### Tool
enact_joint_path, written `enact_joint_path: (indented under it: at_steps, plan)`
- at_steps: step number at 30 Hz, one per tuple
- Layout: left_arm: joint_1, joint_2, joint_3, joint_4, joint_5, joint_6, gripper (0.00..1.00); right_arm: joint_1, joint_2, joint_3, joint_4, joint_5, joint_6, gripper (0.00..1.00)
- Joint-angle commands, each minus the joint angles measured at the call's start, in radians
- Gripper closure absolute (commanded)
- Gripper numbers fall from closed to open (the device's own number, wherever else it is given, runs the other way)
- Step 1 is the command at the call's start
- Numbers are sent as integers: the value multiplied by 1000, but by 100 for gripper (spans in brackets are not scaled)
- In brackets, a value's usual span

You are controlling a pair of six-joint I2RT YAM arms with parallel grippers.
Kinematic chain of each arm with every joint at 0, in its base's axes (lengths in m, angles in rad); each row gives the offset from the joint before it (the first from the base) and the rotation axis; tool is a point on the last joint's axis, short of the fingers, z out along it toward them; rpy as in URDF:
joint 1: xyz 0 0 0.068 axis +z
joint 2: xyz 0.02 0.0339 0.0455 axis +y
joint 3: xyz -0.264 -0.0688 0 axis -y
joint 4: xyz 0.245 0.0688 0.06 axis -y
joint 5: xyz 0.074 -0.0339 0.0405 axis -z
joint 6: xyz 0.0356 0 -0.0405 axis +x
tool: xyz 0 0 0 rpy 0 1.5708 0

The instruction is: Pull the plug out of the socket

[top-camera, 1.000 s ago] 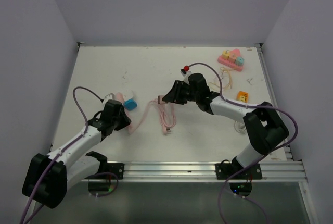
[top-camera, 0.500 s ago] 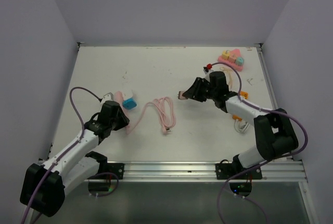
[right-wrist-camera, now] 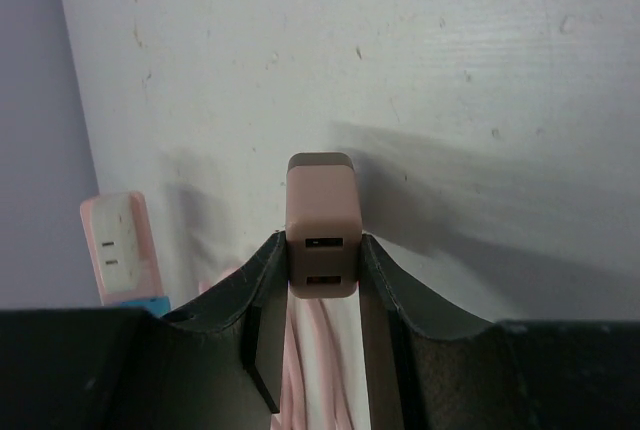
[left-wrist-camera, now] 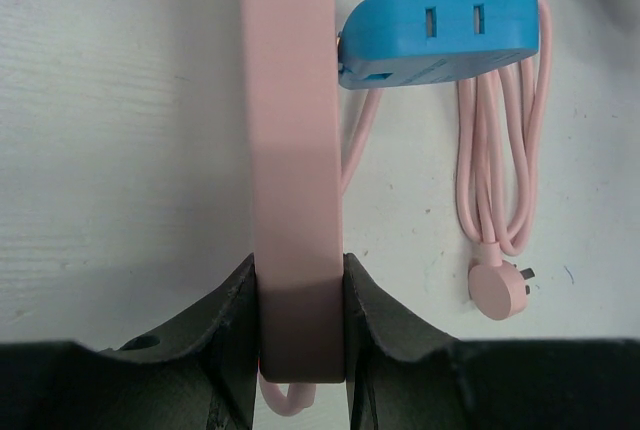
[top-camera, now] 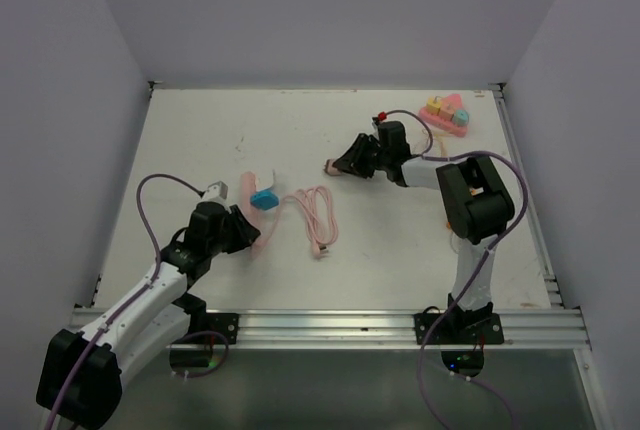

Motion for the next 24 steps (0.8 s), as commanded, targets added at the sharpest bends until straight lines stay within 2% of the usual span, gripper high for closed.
enact_joint_path:
  at_steps: [1,2,4,5,8,11,14,19,24]
  plan:
    - [1,-28,-1,145,50,41,100,5,76,113,110,-56,87,99]
    - [1,-25,-2,153,57,44,100,8,105,130,101,-59,88,84]
    - [1,-20,-1,158,60,47,100,16,125,173,84,-67,88,63]
    - [1,-19,1,159,64,49,100,17,126,181,69,-69,87,42]
    - [1,-17,-1,161,75,50,100,17,96,174,38,-46,65,18]
    - [1,-17,-1,164,83,52,100,17,41,164,-31,-32,2,8]
    - [1,-17,1,165,95,55,100,19,-28,128,-72,-24,-48,5]
    - [1,-25,1,167,112,60,100,42,-171,31,-122,16,-108,3]
    - [1,-27,4,158,121,69,100,103,-251,-40,-120,-9,-94,5]
